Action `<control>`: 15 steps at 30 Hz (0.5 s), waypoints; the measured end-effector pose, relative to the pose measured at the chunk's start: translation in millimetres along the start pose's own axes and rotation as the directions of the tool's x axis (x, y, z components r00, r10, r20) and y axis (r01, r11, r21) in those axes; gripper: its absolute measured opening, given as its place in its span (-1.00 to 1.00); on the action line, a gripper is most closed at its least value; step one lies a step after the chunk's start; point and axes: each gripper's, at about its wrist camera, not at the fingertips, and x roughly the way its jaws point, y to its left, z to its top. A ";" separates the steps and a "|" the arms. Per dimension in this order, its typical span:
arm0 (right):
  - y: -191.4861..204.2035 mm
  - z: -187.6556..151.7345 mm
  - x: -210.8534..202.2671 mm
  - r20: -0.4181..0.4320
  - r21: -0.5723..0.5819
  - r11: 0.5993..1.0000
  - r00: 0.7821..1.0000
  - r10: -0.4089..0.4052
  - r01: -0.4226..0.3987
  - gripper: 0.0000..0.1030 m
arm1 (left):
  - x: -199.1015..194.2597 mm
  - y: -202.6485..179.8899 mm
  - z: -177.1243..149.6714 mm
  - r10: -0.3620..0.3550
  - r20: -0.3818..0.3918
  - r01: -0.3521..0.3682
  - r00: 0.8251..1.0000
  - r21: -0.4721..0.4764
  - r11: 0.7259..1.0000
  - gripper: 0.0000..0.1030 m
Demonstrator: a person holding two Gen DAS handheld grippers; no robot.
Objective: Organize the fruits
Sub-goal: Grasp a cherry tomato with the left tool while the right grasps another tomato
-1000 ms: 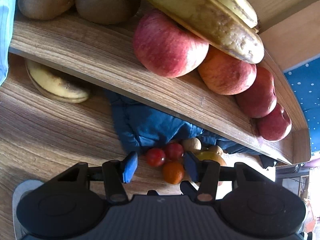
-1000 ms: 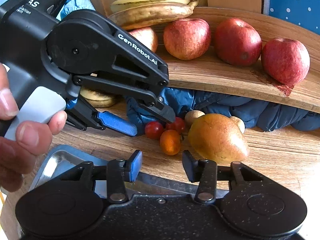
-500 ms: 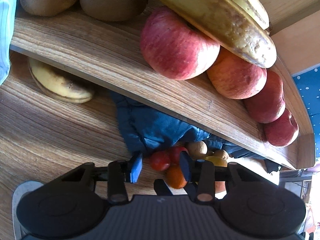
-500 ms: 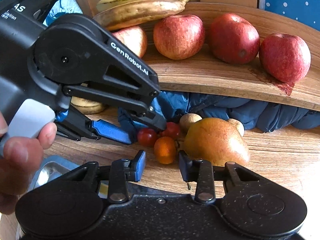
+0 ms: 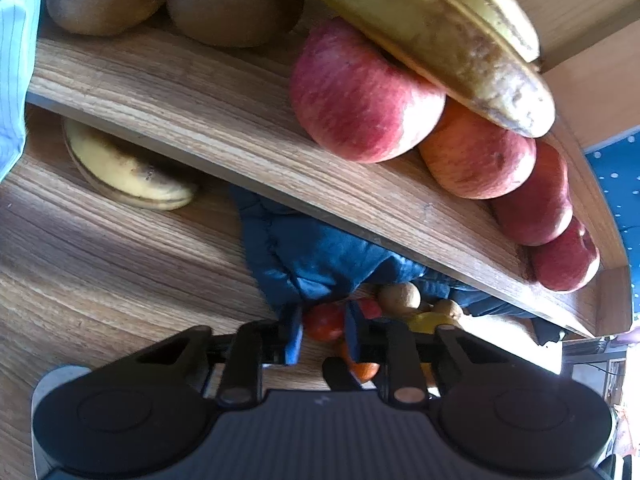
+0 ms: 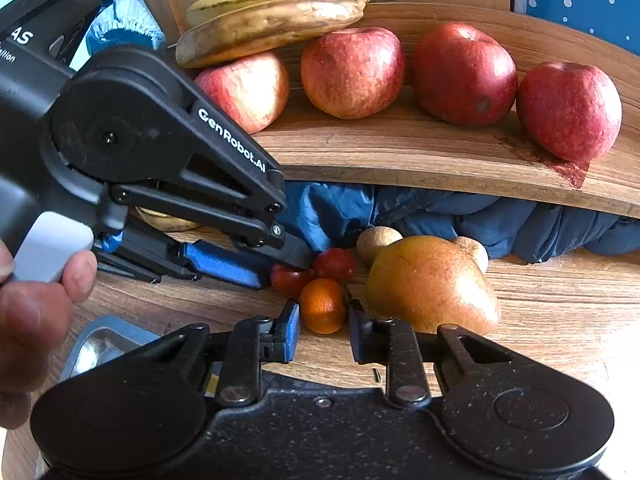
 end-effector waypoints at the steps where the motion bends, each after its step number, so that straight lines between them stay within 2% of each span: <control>1: 0.1 -0.7 -1.3 0.001 -0.002 1.000 1.000 0.000 0.000 -0.49 | -0.6 -0.4 -0.8 0.003 0.000 -0.003 1.000 0.006 1.000 -0.57; 15: 9.0 -4.8 -22.0 0.027 0.001 1.000 0.999 -0.028 0.028 -0.49 | -9.8 2.8 -16.2 -0.008 -0.004 0.008 1.000 0.019 1.000 -0.59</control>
